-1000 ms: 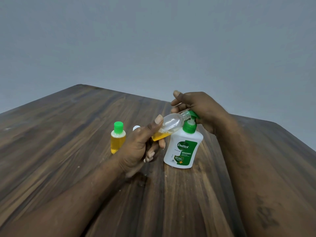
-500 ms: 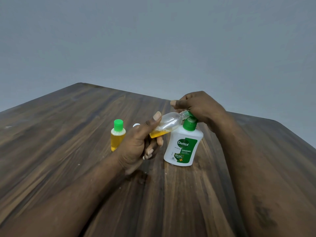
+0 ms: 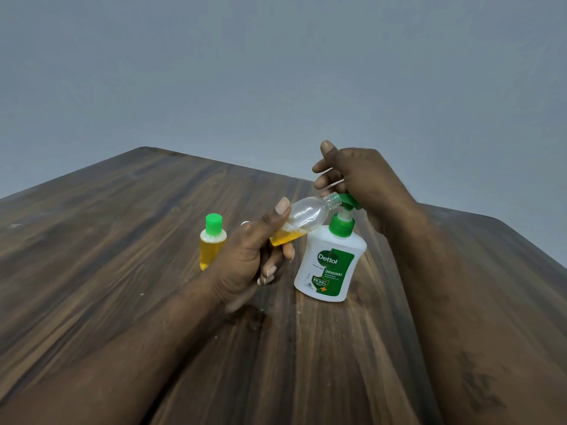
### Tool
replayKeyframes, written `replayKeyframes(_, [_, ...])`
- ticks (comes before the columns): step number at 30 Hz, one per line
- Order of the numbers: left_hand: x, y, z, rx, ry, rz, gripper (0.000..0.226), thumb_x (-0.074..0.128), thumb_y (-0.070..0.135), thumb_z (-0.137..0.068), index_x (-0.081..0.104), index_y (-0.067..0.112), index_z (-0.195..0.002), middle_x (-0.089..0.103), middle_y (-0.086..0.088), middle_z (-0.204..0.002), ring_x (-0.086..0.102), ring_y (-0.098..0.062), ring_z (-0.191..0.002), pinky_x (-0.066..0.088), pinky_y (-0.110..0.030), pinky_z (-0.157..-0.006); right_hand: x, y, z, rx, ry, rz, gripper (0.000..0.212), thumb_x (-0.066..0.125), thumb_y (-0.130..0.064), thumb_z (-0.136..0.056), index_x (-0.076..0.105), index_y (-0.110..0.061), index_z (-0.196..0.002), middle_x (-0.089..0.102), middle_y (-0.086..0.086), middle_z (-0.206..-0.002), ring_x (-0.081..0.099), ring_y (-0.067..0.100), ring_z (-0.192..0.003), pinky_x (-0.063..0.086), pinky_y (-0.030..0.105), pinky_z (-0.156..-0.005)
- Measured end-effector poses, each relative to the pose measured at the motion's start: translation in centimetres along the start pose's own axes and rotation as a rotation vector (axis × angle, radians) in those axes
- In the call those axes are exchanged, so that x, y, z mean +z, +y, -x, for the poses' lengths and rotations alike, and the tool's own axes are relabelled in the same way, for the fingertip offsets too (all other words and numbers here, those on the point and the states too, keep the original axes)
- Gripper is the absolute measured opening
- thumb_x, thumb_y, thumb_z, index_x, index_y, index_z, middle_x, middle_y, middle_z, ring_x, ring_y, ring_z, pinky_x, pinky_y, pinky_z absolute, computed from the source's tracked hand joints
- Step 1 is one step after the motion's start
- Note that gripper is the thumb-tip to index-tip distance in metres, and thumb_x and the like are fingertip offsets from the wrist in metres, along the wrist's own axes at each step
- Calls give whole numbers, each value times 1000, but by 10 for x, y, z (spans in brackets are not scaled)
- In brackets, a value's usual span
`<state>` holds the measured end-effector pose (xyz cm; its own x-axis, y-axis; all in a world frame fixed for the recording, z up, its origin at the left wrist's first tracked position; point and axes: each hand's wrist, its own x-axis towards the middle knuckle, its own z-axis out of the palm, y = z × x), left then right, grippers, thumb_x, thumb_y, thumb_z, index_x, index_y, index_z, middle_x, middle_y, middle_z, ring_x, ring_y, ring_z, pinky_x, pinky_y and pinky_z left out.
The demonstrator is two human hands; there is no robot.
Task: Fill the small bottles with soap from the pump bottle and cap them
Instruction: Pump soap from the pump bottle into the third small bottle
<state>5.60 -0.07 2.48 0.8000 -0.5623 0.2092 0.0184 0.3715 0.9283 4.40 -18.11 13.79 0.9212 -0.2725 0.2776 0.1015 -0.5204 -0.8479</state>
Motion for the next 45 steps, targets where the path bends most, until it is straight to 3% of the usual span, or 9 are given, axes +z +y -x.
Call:
replayKeyframes(5, [0,1,2,5,6,5,69,62,70,-86,62,8,-58,34,-10,-43,31,-13,-33,28,-20,-39,2,2,1,38,-48,47,50,53,-56,-103,76,-11,-102,76,1,-77,63,9,-61,49,24,-58])
replayKeyframes(10, [0,2,0,23,20,-8,68,62,70,-87,62,8,-57,38,-14,-53,31,-14,-34,29,-20,-39,1,10,-1,91,-134,141,32,62,-37,-104,75,-8,-105,75,2,-88,67,7,-57,50,16,-50])
replayKeyframes(17, [-3,3,0,10,11,16,70,62,70,-86,58,7,-56,36,-7,-41,31,-13,-32,31,-19,-39,7,11,-3,45,-191,316,23,67,-31,-100,77,-12,-91,74,4,-100,65,18,-84,50,35,-79])
replayKeyframes(24, [-1,2,2,14,6,14,68,59,70,-84,60,7,-57,35,-9,-43,30,-14,-34,28,-20,-40,2,8,0,-21,-24,194,30,73,-45,-93,75,-15,-89,78,-5,-82,71,15,-84,56,35,-76])
replayKeyframes(30, [-2,1,1,29,-17,11,73,62,75,-84,61,6,-62,36,-9,-43,31,-14,-35,29,-21,-41,1,1,1,-84,139,176,34,72,-49,-94,73,-14,-92,77,-6,-77,70,11,-68,48,25,-58])
replayKeyframes(34, [-1,2,1,10,-1,13,72,59,73,-84,60,5,-60,35,-8,-41,30,-14,-34,28,-21,-40,6,2,2,-52,123,141,39,68,-51,-96,74,-12,-94,77,-6,-76,68,11,-69,48,27,-61])
replayKeyframes(37, [-3,2,-1,25,12,13,73,61,74,-83,59,4,-61,35,-10,-42,31,-13,-33,28,-21,-40,8,7,0,13,2,188,29,68,-40,-99,75,-13,-92,77,-5,-77,69,12,-72,52,29,-66])
replayKeyframes(42, [-3,1,-1,11,47,-13,72,61,75,-81,59,8,-55,35,-9,-42,30,-14,-33,29,-20,-38,6,11,0,112,-162,180,20,58,-9,-102,76,-8,-93,75,1,-91,66,8,-65,50,17,-50])
replayKeyframes(45, [-5,2,0,17,30,-16,72,60,75,-81,57,8,-55,34,-8,-42,30,-13,-33,29,-20,-39,8,11,-1,108,-179,236,19,58,-8,-101,77,-6,-102,73,0,-96,66,13,-77,52,20,-59])
